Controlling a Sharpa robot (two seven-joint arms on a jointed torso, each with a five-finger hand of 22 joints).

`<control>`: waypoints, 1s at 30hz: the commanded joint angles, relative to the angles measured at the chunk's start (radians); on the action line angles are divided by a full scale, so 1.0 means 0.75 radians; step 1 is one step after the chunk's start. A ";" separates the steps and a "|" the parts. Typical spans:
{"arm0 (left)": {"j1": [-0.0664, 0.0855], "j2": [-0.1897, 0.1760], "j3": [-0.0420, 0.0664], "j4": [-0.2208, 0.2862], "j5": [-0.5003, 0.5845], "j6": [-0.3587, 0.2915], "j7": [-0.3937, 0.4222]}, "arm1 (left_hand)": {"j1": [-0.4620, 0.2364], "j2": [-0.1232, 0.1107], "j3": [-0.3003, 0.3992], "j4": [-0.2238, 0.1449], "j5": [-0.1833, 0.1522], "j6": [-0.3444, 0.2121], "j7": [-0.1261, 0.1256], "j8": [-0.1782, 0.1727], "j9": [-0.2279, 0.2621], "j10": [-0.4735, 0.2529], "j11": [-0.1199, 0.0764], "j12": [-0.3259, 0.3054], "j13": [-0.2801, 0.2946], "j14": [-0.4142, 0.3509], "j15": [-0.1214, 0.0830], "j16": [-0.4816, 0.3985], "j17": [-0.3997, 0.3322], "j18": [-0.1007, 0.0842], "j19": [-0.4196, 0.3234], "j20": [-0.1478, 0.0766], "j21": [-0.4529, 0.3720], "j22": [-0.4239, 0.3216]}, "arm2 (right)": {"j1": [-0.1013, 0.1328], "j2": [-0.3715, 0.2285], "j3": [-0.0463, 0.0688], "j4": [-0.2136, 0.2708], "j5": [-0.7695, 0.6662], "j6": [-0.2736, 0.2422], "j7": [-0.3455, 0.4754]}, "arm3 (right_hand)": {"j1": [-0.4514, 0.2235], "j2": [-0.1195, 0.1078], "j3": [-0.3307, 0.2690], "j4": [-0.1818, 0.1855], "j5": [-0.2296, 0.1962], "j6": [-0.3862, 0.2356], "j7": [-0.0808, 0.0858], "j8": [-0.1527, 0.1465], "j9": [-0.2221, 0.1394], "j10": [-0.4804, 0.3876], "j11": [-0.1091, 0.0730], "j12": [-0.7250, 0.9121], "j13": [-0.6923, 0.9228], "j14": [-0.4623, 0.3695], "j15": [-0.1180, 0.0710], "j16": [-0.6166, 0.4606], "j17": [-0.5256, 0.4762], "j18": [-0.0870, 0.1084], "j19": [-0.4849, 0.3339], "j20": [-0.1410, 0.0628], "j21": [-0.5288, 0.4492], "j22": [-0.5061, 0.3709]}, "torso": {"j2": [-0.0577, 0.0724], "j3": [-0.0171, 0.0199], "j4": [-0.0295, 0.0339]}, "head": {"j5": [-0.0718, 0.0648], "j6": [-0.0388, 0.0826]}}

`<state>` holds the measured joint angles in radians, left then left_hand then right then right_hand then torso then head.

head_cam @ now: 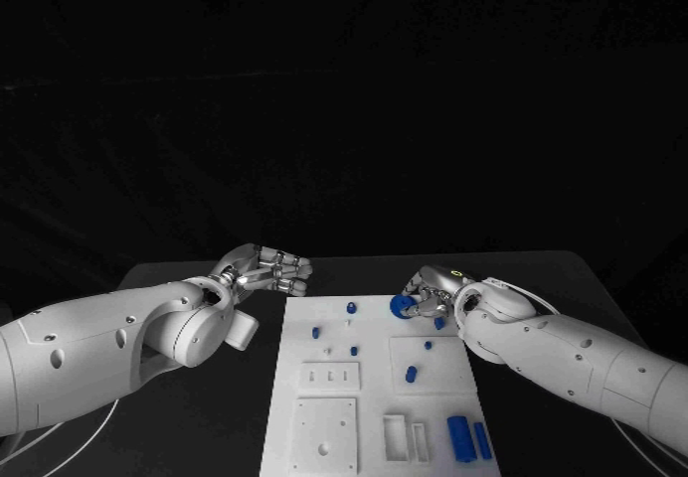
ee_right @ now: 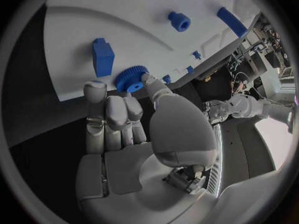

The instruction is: Assemble the parts on the task board

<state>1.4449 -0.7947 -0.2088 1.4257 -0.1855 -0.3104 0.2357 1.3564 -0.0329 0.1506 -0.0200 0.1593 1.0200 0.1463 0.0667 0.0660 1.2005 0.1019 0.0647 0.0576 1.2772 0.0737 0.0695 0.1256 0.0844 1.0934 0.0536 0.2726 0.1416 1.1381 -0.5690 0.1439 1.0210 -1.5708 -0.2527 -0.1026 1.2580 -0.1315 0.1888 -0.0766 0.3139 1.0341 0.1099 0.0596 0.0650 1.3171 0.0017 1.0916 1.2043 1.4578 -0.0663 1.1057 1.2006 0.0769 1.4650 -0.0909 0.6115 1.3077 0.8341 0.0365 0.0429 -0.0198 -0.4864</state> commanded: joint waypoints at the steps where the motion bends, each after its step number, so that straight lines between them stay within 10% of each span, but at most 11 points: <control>1: 0.001 0.003 0.001 0.002 -0.005 0.024 0.004 | -0.011 0.001 -0.002 -0.003 0.007 -0.011 -0.003 -0.002 0.000 -0.008 0.002 -0.006 0.002 -0.009 0.004 -0.003 0.001 -0.007 -0.001 0.008 0.000 -0.001 | -0.011 0.004 -0.010 -0.008 -0.029 0.073 -0.019 | 0.008 0.002 -0.012 0.000 0.006 -0.006 0.001 0.004 0.002 0.002 -0.001 0.006 0.002 0.010 0.002 0.008 0.002 0.007 0.058 0.006 0.005 0.101 | 0.002 -0.0010 0.0011 | 0.002 -0.002; 12: 0.001 0.004 0.001 0.002 -0.006 0.025 0.002 | -0.011 0.001 -0.002 -0.003 0.007 -0.011 -0.003 -0.002 0.000 -0.008 0.002 -0.006 0.002 -0.009 0.004 -0.003 0.001 -0.007 -0.001 0.008 0.000 -0.001 | -0.016 0.010 -0.027 -0.016 -0.056 0.119 -0.033 | 0.012 0.006 0.030 -0.020 0.166 0.018 -0.003 0.004 0.001 0.001 -0.006 0.008 0.005 0.010 0.001 0.013 0.006 0.005 0.055 0.005 0.015 0.103 | 0.001 0.0002 -0.0008 | 0.008 -0.010; 15: 0.001 0.004 0.001 0.002 -0.006 0.024 0.002 | -0.011 0.001 -0.002 -0.003 0.007 -0.011 -0.003 -0.002 0.000 -0.008 0.002 -0.006 0.002 -0.009 0.004 -0.003 0.001 -0.007 -0.001 0.008 0.000 -0.001 | -0.017 0.009 -0.030 -0.016 -0.065 0.116 -0.039 | -0.020 -0.009 0.165 -0.071 0.253 0.056 -0.011 0.004 0.002 0.000 -0.015 0.009 0.009 0.010 -0.006 0.014 0.007 0.001 0.053 -0.001 0.024 0.104 | 0.000 0.0010 -0.0014 | 0.008 -0.009; 23: 0.001 0.003 0.001 0.002 -0.007 0.023 0.001 | -0.011 0.001 -0.002 -0.003 0.007 -0.011 -0.003 -0.002 0.000 -0.008 0.002 -0.006 0.002 -0.009 0.004 -0.003 0.001 -0.007 -0.001 0.008 0.000 -0.001 | -0.019 0.005 -0.032 -0.006 -0.078 0.089 -0.041 | -0.061 0.004 0.382 -0.161 0.241 0.165 -0.034 0.004 0.004 0.003 -0.029 0.005 0.010 0.009 -0.017 0.010 0.005 -0.004 0.043 -0.012 0.041 0.105 | 0.000 0.0021 -0.0020 | 0.009 -0.010; 30: 0.001 0.003 0.001 0.002 -0.007 0.021 -0.001 | -0.011 0.001 -0.002 -0.003 0.007 -0.011 -0.003 -0.002 0.000 -0.008 0.002 -0.006 0.002 -0.009 0.004 -0.003 0.001 -0.007 -0.001 0.008 0.000 -0.001 | -0.021 0.000 -0.032 0.012 -0.094 0.013 -0.035 | -0.077 0.020 0.391 -0.176 0.203 0.243 -0.055 0.006 0.012 0.006 -0.040 -0.003 0.007 0.009 -0.025 0.004 0.003 -0.010 0.037 -0.020 0.051 0.103 | 0.001 0.0022 -0.0024 | 0.007 -0.006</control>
<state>1.4449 -0.7943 -0.2089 1.4257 -0.1869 -0.3062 0.2321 1.3564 -0.0329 0.1506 -0.0200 0.1593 1.0200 0.1463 0.0667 0.0660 1.2005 0.1019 0.0647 0.0576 1.2772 0.0737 0.0695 0.1256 0.0844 1.0934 0.0536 0.2726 0.1418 1.1376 -0.5655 0.1291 1.0347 -1.6085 -0.2660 -0.1033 1.2001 -0.1288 0.4852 -0.2068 0.4706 1.0593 0.1008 0.0579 0.0273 1.3194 -0.0220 1.0955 1.2102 1.4638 -0.0794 1.1104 1.2044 0.0767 1.4650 -0.0983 0.6449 1.3075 0.8343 0.0379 0.0413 -0.0139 -0.4920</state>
